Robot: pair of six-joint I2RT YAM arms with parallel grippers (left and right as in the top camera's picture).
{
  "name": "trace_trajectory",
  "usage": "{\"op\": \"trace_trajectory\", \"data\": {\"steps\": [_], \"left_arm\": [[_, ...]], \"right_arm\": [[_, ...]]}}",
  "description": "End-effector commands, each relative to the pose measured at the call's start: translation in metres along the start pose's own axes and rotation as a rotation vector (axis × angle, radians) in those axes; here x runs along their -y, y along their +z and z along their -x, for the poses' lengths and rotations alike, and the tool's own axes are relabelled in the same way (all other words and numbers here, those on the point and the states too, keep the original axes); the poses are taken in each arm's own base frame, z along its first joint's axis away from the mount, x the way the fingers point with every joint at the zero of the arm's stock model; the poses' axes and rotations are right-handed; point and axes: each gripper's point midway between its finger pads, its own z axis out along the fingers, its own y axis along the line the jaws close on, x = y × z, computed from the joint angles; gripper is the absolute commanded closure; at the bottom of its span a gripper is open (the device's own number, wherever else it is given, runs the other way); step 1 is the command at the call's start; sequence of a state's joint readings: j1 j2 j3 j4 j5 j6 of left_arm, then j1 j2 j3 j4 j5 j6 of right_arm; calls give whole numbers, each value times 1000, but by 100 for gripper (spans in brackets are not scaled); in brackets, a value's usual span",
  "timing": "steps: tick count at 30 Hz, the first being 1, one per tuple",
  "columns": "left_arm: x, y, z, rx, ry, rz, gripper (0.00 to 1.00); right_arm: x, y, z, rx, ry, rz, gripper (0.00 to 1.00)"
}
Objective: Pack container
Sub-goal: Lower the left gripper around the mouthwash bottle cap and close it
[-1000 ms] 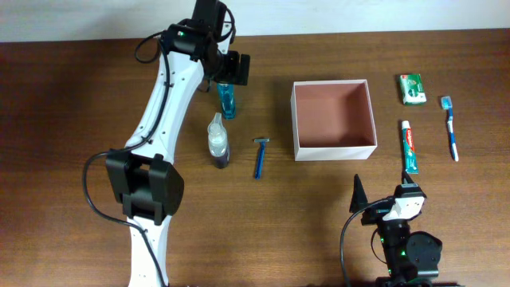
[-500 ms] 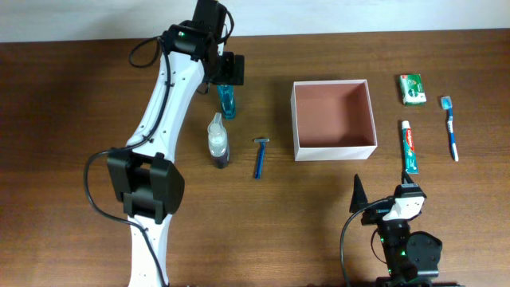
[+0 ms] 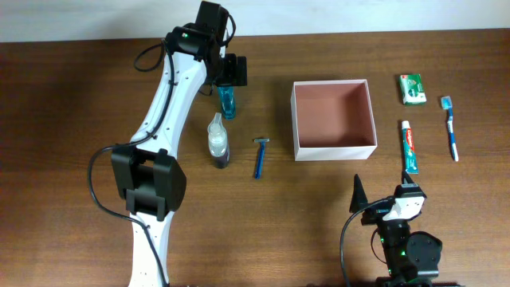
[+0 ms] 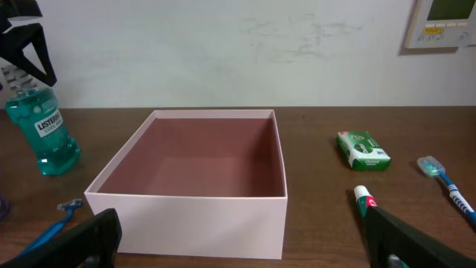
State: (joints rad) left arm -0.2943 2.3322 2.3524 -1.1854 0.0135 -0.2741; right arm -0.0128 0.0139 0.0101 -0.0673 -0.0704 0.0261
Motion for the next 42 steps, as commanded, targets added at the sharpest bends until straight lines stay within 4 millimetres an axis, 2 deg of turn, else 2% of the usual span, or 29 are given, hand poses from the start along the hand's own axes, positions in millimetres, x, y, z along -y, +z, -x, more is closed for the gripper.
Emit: {"op": "trace_trajectory", "data": {"steps": [1,12,24,28,37,42], "left_arm": [[-4,2,1,1,-16,19,1],[-13,3,-4,-11,-27,73,1],[0,3,-5,-6,-6,62,1],[6,10,-6,-7,6,61,1],[1,27,-13,-41,7,88,1],[0,30,-13,-43,7,93,4]], "right_arm": [[0,0,-2,-4,4,-2,1],[0,0,-2,-4,4,-2,1],[0,0,-2,-4,4,-2,1],[0,0,-2,-4,4,-2,1],[0,0,-2,-4,4,-2,1],[0,0,-2,-4,4,-2,1]]}}
